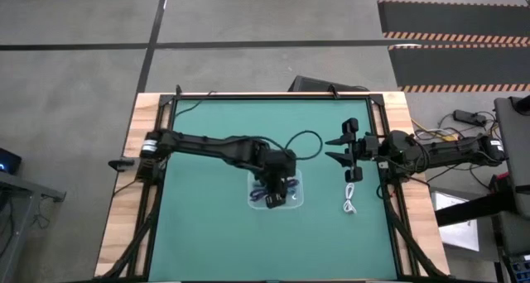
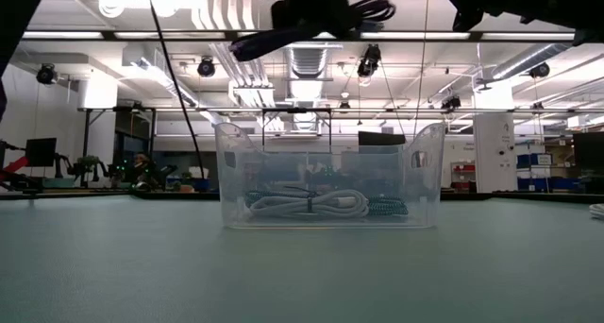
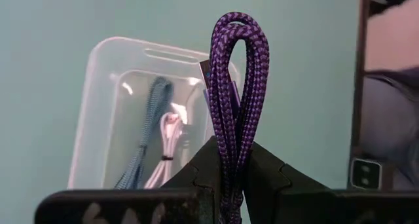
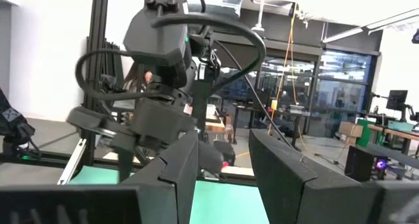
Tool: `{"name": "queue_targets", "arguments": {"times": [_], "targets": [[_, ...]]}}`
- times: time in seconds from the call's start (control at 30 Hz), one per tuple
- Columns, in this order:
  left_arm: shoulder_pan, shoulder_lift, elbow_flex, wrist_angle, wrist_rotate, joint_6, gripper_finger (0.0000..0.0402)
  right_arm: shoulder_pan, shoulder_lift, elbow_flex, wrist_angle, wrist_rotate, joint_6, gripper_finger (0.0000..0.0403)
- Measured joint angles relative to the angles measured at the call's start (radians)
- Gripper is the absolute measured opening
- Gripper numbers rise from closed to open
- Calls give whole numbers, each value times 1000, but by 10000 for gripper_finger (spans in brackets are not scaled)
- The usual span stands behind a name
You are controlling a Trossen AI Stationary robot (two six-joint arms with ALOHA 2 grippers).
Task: Pick and place USB-C Cables
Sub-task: Put the purple charger cable into the transparent bin
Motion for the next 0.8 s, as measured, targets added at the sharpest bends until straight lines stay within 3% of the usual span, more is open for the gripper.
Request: {"name": "queue_targets", "arguments": {"times": [0.17, 0.8], "targets": [[0, 45, 49, -36, 15, 74, 26, 0, 0, 0, 0, 0, 0, 129], [27, 87, 10, 6, -25, 231, 26, 0, 0, 0, -18, 27, -14, 121]]}}
